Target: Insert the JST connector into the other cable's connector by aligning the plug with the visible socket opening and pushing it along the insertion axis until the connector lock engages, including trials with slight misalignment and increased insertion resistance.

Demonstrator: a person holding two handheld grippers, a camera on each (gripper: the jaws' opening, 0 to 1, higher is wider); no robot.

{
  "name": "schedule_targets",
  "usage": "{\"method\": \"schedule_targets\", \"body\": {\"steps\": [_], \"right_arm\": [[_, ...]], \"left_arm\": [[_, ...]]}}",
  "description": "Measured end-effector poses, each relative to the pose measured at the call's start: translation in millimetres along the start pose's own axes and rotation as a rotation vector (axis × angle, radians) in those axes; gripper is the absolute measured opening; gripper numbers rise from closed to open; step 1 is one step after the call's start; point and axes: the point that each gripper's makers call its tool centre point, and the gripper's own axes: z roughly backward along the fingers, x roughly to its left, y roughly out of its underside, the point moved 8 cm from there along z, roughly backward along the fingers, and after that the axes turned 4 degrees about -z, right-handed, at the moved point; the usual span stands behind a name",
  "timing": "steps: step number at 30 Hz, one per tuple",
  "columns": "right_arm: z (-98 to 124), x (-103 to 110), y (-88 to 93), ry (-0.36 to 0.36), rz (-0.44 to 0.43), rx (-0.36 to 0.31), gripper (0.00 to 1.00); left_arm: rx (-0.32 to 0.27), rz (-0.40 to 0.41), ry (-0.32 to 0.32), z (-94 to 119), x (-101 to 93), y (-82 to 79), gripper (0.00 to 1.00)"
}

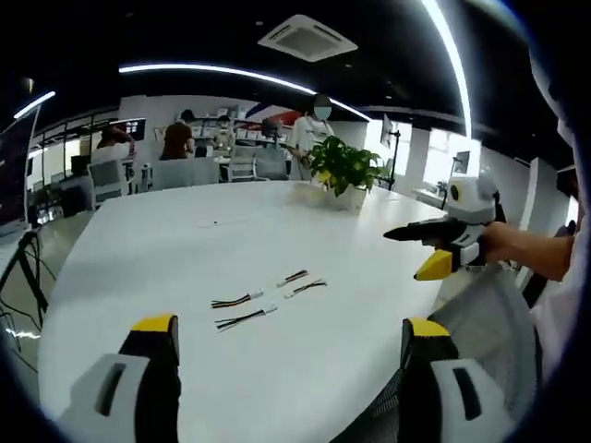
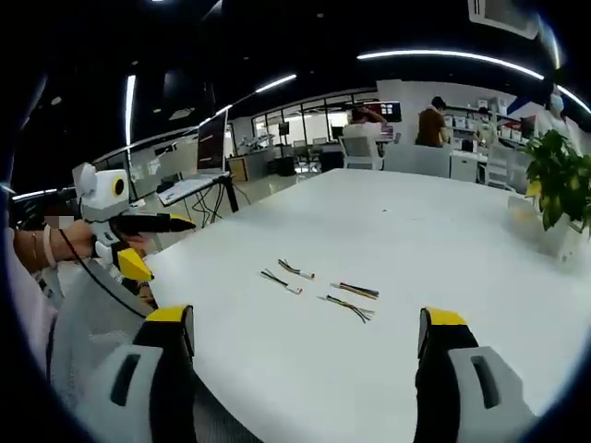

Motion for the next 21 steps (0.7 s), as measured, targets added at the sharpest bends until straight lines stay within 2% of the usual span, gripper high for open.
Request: {"method": "schedule_targets", "body": {"steps": [7, 14, 21], "right_arm": [[1.7, 1.6, 0.6, 0.001, -0.005, 0.005, 1.00], [2.9, 0.8, -0.8, 0.008, -0.007, -0.001, 0.99], [3.8, 0.9, 2.0, 0.012, -0.002, 0.017, 0.99]], "left_arm": [[-0.013, 0.000, -0.009, 2.0, 1.1, -3.3, 0.99], [0.020, -0.026, -0.010, 1.2, 1.9, 1.9, 0.99], [0.023, -0.025, -0.011, 1.6, 2.5, 1.5, 0.99]]}}
